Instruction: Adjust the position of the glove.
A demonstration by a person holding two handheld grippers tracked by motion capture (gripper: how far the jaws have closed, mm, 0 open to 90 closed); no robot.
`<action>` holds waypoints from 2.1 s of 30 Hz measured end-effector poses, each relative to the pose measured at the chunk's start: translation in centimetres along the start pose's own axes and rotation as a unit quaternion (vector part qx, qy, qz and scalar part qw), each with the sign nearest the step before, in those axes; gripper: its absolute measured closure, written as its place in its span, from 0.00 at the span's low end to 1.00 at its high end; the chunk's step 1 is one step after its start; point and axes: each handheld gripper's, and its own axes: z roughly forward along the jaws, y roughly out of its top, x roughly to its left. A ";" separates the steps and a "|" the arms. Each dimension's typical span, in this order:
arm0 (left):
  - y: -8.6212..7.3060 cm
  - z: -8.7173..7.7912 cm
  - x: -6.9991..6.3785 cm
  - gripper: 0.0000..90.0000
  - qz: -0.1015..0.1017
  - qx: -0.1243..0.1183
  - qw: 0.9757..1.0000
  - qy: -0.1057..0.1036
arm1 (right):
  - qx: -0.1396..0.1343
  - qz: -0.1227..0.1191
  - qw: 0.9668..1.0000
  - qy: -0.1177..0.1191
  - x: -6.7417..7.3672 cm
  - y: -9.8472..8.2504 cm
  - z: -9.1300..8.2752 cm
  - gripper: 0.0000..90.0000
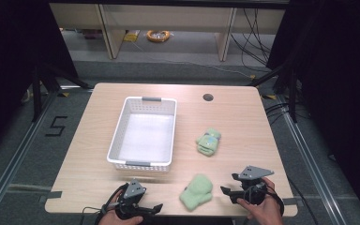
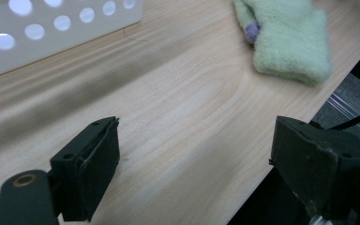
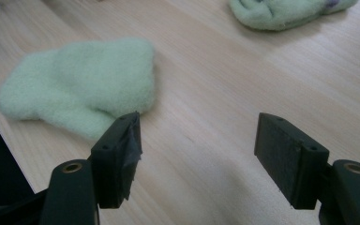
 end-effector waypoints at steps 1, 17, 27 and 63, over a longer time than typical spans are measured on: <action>0.0 0.0 0.0 0.17 0.000 0.000 1.000 0.000 | 0.000 0.000 1.000 0.000 0.0 0.0 0.0 0.38; 1.0 0.7 -1.5 0.21 0.010 -0.024 0.999 -0.026 | -0.017 -0.022 0.999 0.025 0.6 1.9 0.2 0.51; 2.0 2.1 -2.9 0.30 0.042 -0.009 0.998 -0.045 | -0.020 -0.036 0.999 0.035 0.8 3.0 0.7 0.56; 4.5 6.1 -4.2 0.72 0.077 0.030 0.994 -0.068 | 0.053 -0.029 0.995 0.073 1.5 4.2 5.9 0.81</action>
